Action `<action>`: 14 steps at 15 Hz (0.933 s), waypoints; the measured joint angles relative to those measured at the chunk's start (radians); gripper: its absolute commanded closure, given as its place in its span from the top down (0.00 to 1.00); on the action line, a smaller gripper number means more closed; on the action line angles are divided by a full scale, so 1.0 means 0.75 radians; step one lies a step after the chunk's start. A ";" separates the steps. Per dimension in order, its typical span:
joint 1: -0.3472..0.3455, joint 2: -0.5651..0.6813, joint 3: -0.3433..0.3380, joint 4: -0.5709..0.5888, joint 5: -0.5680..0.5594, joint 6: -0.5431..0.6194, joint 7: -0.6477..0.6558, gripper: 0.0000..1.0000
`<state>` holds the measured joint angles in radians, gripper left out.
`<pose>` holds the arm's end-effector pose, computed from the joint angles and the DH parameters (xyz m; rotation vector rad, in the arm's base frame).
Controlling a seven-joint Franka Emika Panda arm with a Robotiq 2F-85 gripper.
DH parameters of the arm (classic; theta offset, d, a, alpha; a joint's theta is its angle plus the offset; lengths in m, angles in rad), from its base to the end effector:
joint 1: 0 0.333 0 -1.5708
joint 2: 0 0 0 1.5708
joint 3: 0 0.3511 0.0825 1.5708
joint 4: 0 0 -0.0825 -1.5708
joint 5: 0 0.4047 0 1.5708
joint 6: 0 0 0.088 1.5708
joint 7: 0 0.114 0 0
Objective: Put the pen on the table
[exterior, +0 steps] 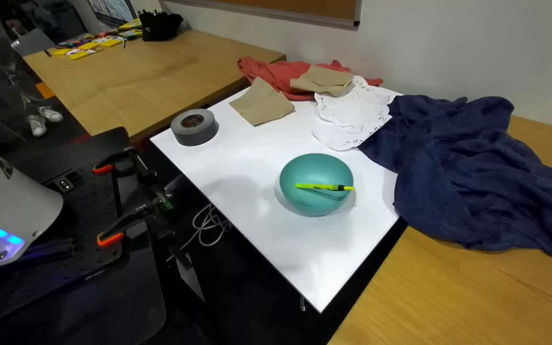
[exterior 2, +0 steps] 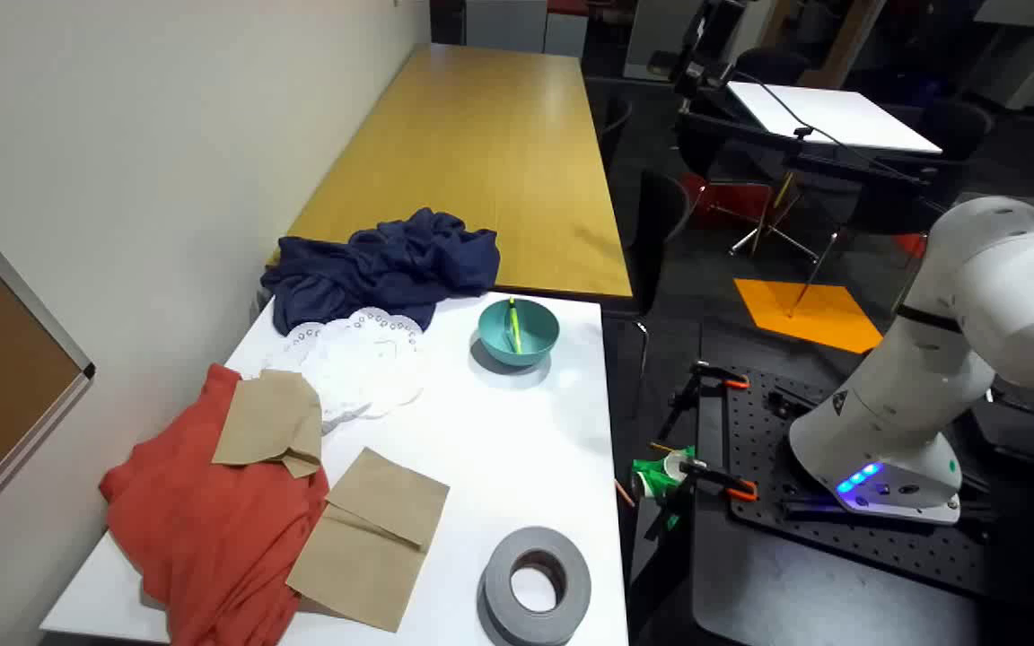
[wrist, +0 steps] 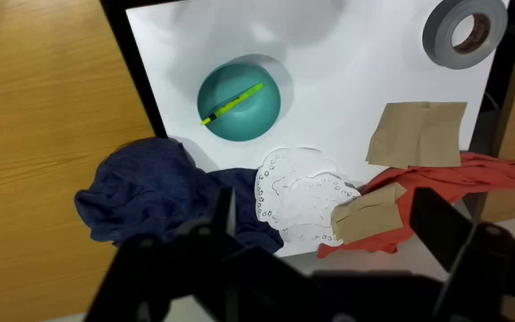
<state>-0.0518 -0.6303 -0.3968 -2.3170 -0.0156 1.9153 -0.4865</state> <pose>0.3428 -0.2016 0.5874 -2.9982 -0.1352 -0.3963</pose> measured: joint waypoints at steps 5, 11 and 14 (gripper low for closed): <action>0.000 0.000 0.000 0.000 0.000 0.000 0.000 1.00; -0.003 0.012 0.002 0.000 0.004 0.007 0.009 1.00; -0.004 0.097 0.008 0.000 0.026 0.086 0.089 1.00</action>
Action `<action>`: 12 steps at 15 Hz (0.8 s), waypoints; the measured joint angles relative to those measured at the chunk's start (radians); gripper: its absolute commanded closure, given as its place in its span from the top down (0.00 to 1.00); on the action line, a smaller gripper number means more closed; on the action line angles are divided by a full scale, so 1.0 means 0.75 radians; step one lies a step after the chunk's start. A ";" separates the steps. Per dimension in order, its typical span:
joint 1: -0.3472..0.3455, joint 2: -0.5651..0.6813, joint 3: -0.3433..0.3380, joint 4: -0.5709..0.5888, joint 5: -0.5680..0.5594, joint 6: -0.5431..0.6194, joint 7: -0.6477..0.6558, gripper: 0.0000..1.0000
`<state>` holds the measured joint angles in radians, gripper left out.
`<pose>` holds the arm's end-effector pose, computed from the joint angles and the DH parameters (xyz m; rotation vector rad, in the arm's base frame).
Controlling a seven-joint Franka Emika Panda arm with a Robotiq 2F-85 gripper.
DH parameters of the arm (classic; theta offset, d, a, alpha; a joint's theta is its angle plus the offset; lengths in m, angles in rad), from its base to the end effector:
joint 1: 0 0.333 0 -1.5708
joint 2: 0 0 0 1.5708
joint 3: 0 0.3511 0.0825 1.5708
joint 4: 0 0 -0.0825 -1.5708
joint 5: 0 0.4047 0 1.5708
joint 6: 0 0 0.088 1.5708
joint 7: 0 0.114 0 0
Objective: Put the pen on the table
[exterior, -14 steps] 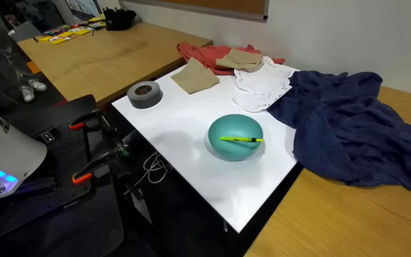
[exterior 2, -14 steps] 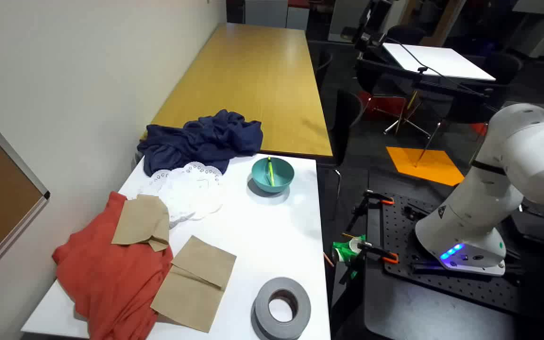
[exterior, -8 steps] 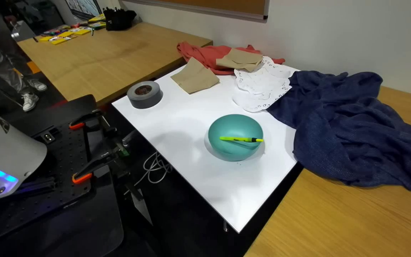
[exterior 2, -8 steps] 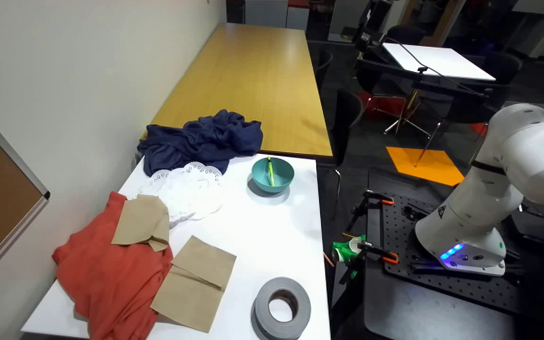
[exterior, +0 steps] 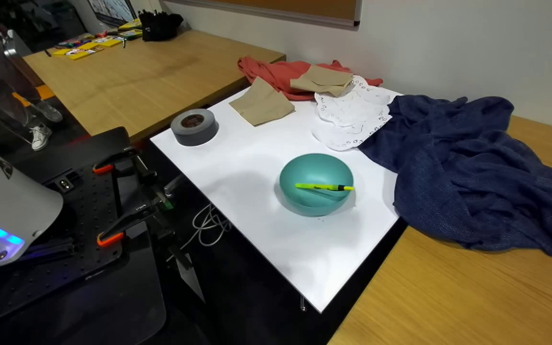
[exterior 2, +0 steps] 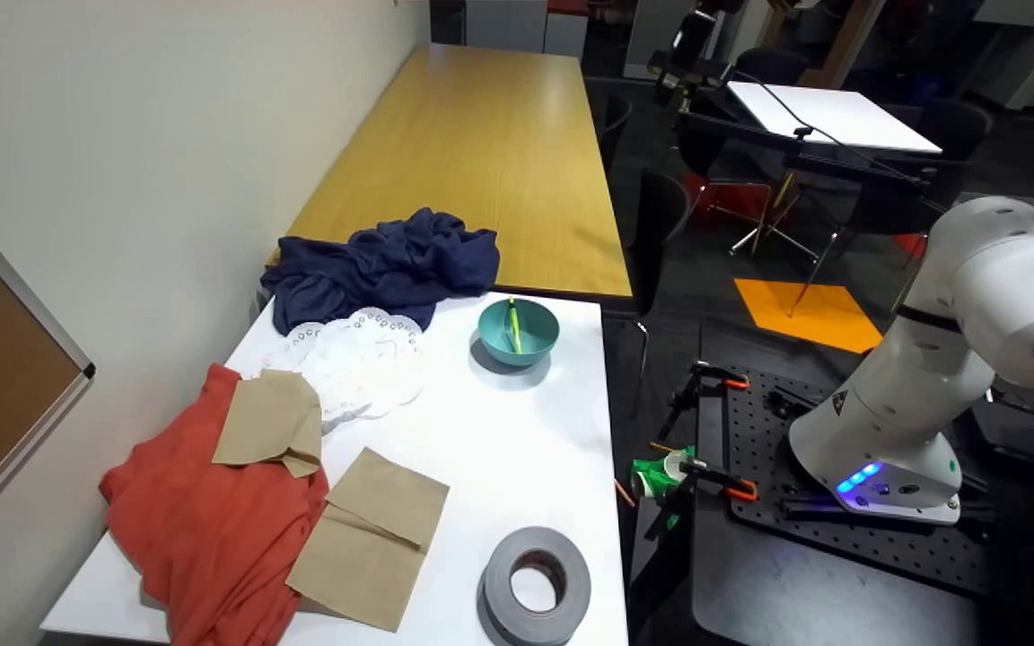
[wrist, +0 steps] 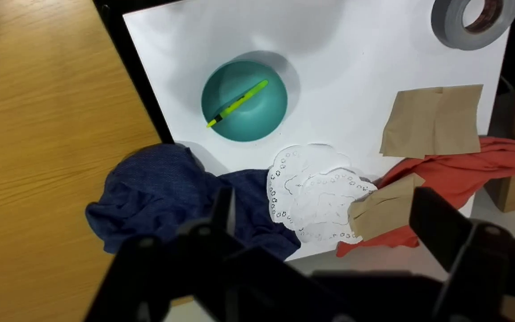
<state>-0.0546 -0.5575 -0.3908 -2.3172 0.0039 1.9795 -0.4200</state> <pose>0.3668 -0.2032 0.5684 -3.0015 -0.0134 -0.3788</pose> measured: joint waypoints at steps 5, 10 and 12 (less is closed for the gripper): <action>-0.015 0.246 0.044 -0.022 0.068 0.221 0.204 1.00; -0.027 0.480 0.118 -0.057 0.162 0.380 0.364 1.00; -0.029 0.573 0.146 -0.067 0.211 0.455 0.414 1.00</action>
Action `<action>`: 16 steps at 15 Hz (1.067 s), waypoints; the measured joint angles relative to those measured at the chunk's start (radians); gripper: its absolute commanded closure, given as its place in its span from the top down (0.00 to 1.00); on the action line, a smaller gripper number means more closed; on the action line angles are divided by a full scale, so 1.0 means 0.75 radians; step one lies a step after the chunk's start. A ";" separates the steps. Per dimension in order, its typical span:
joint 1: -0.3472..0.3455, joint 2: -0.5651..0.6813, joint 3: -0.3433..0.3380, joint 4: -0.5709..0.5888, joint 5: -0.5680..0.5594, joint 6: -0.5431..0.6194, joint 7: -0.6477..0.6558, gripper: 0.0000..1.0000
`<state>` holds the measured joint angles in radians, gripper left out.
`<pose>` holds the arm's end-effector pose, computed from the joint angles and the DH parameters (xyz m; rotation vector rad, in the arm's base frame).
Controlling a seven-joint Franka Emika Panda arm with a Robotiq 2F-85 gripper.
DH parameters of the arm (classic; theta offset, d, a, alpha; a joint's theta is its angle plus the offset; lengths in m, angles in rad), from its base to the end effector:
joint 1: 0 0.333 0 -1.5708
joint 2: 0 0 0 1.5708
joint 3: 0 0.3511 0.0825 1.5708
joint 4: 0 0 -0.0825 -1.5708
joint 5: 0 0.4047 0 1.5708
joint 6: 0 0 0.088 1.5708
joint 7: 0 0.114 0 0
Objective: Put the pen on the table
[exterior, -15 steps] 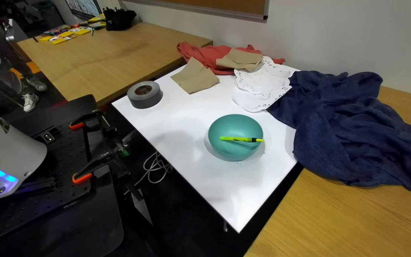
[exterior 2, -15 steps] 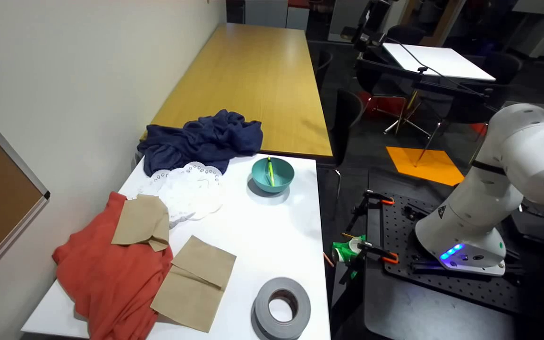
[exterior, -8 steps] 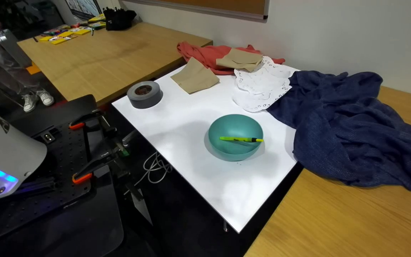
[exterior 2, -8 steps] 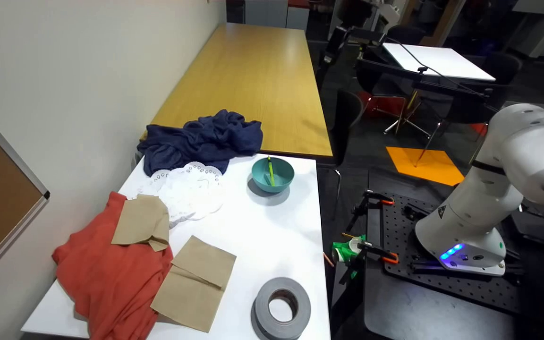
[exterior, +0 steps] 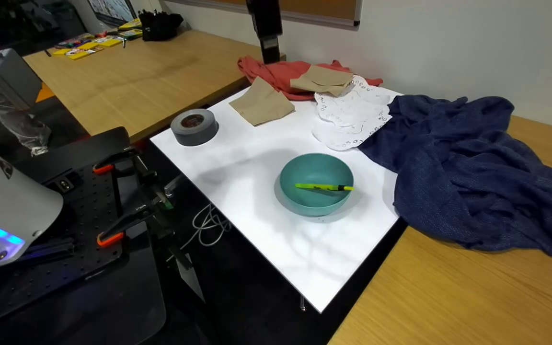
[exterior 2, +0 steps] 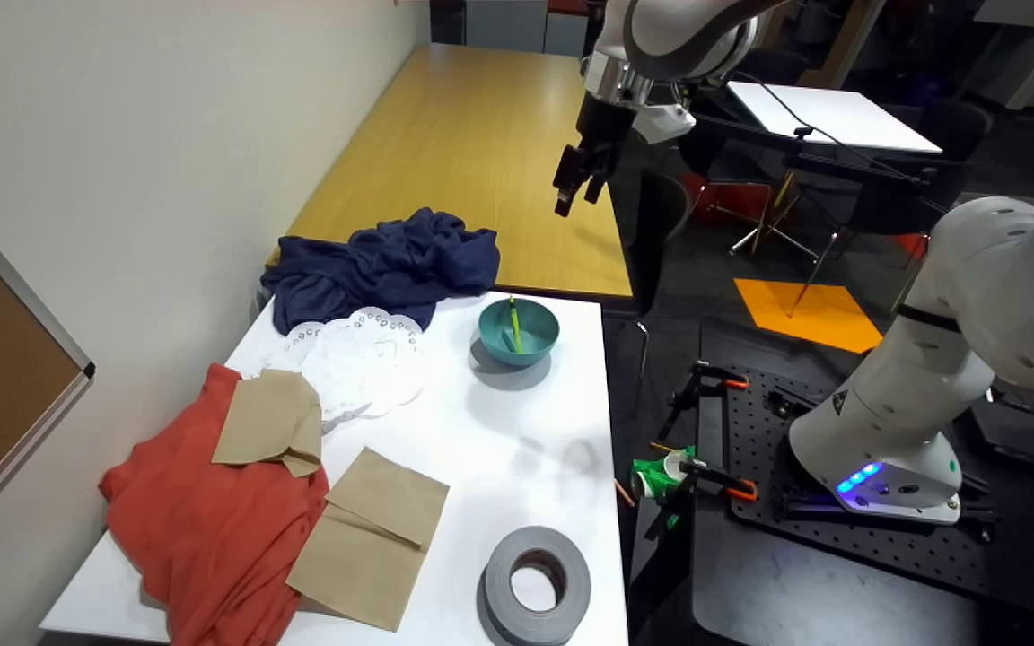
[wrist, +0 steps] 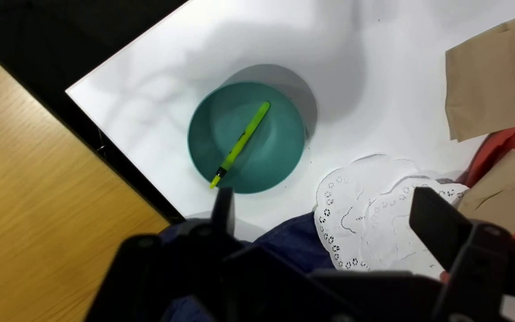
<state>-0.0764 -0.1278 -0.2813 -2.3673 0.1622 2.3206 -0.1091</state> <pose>0.4723 -0.1737 0.3969 -2.9535 0.5284 -0.1632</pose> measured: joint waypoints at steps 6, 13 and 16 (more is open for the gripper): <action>-0.012 0.307 0.082 -0.005 0.198 0.339 0.119 1.00; -0.047 0.673 0.161 0.118 0.254 0.568 0.317 1.00; -0.074 0.807 0.170 0.216 0.254 0.569 0.365 1.00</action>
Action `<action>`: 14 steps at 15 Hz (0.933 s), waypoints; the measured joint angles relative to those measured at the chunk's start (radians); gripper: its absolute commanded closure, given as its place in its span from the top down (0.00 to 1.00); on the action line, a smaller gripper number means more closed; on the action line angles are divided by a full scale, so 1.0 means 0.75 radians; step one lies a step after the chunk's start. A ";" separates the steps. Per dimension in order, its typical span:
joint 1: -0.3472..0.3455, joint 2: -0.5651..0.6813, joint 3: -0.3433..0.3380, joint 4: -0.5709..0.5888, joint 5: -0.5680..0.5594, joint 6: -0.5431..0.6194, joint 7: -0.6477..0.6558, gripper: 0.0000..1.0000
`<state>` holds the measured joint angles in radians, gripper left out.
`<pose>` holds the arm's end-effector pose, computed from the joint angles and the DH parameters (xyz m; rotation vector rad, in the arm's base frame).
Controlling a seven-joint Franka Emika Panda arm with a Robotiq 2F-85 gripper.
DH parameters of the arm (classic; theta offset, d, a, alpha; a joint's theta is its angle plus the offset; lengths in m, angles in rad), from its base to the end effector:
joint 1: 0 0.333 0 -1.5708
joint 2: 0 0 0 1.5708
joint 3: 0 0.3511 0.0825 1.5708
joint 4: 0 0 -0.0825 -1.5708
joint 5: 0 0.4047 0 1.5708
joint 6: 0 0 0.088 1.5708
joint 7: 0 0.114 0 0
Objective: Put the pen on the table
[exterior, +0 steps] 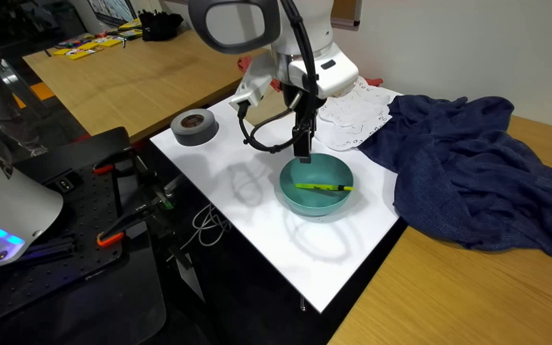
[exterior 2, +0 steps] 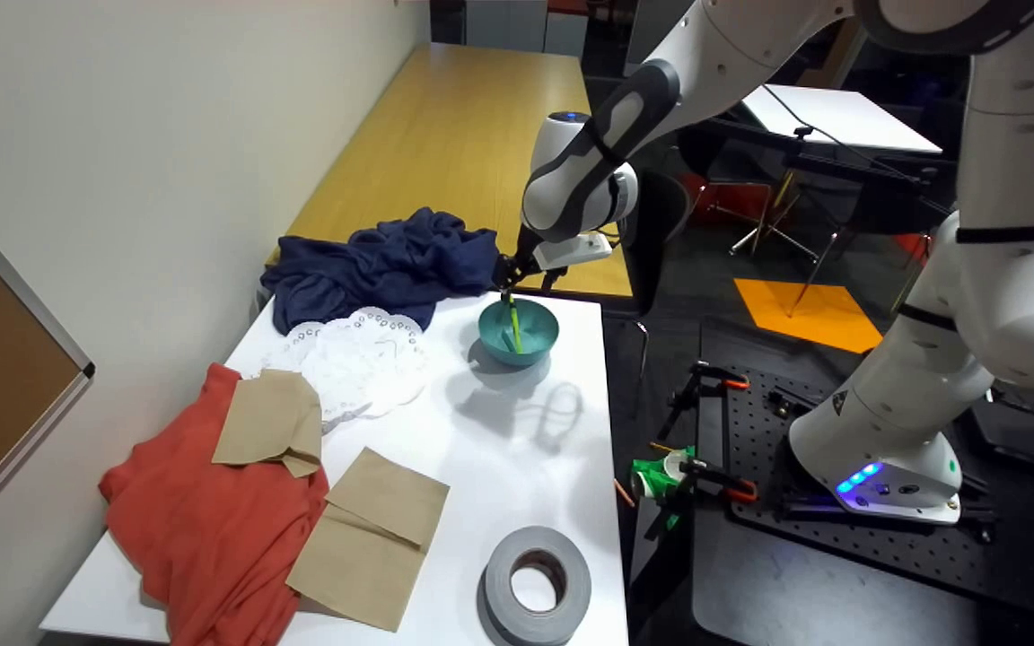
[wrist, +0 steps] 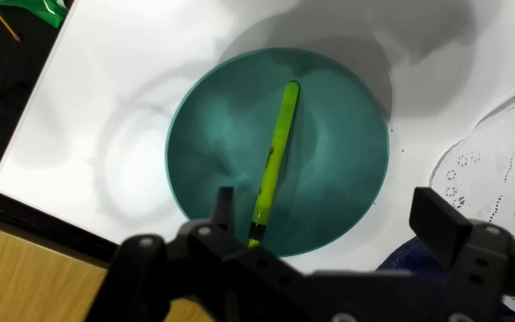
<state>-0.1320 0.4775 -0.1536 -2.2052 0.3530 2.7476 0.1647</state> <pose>0.5545 -0.1776 0.1757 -2.8522 1.1259 -0.1285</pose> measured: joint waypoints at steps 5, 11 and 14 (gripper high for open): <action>-0.048 0.171 0.007 0.148 0.000 0.000 0.049 1.00; -0.064 0.312 0.008 0.255 0.000 -0.006 0.086 1.00; -0.064 0.369 0.008 0.293 0.000 -0.013 0.105 1.00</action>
<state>-0.1802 0.7542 -0.1479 -1.9854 0.3527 2.7377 0.2434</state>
